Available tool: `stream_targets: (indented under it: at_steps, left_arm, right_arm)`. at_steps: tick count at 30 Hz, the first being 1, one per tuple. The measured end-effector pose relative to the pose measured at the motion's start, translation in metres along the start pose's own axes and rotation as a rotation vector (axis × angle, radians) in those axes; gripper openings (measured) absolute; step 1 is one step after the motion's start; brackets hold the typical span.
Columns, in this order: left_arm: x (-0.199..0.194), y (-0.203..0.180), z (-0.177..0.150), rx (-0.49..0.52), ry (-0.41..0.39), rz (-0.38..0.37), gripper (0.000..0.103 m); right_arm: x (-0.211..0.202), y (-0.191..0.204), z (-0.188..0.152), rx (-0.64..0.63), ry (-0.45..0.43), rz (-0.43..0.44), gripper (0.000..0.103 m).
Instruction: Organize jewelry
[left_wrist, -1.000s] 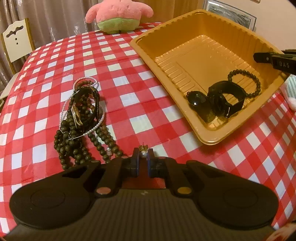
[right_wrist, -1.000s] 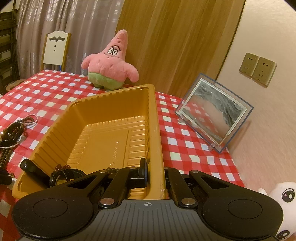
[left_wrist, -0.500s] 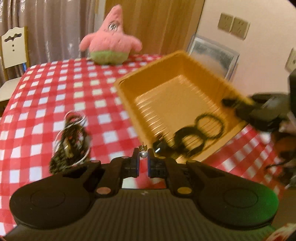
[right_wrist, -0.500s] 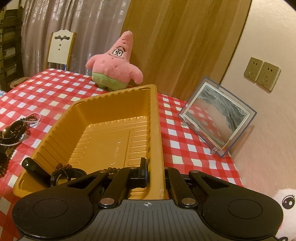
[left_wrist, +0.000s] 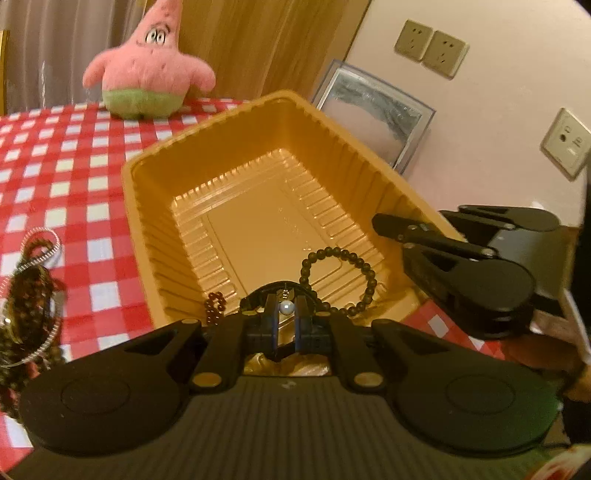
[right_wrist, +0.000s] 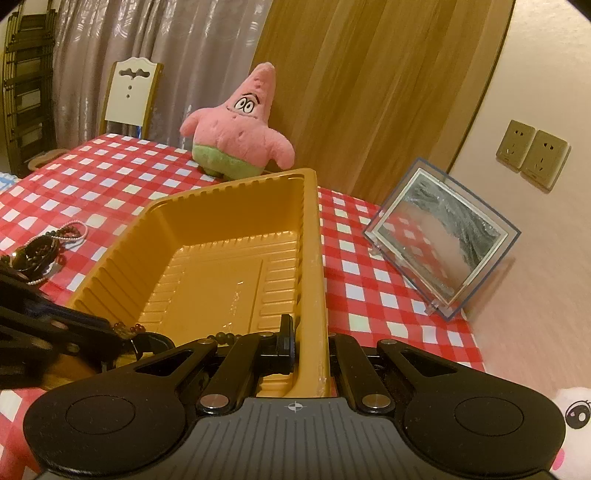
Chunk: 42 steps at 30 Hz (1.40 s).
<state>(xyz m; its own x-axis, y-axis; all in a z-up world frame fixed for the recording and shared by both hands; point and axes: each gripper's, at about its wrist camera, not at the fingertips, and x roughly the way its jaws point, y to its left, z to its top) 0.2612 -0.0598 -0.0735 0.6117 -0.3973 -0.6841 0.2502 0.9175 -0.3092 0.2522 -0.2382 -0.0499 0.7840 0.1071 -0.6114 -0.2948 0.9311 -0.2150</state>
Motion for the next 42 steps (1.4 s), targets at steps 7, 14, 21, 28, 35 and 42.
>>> stream_targets:
  at_steps: [7,14,21,28,35,42]
  left_arm:
    - [0.0,0.002,0.005,-0.033,-0.003,-0.007,0.019]
    - [-0.035,0.013,0.009,-0.04,-0.084,0.047,0.019]
    - [-0.075,0.046,-0.009,-0.063,-0.117,0.222,0.019]
    - [-0.095,0.082,-0.045,-0.115,-0.061,0.356,0.019]
    - [-0.09,0.083,-0.074,-0.081,0.016,0.403,0.019]
    - [-0.086,0.077,-0.079,-0.032,0.027,0.415,0.019]
  right_arm:
    - [0.002,-0.002,-0.001,0.007,0.006,0.007,0.003]
    - [0.004,-0.003,0.0,0.005,0.004,0.015,0.003]
    - [0.007,-0.003,0.003,0.003,0.002,0.024,0.003]
    - [0.008,-0.002,0.004,-0.003,0.004,0.027,0.003]
    - [0.008,0.003,0.001,-0.007,0.012,0.033,0.003]
    - [0.008,0.009,0.002,-0.01,0.012,0.037,0.003]
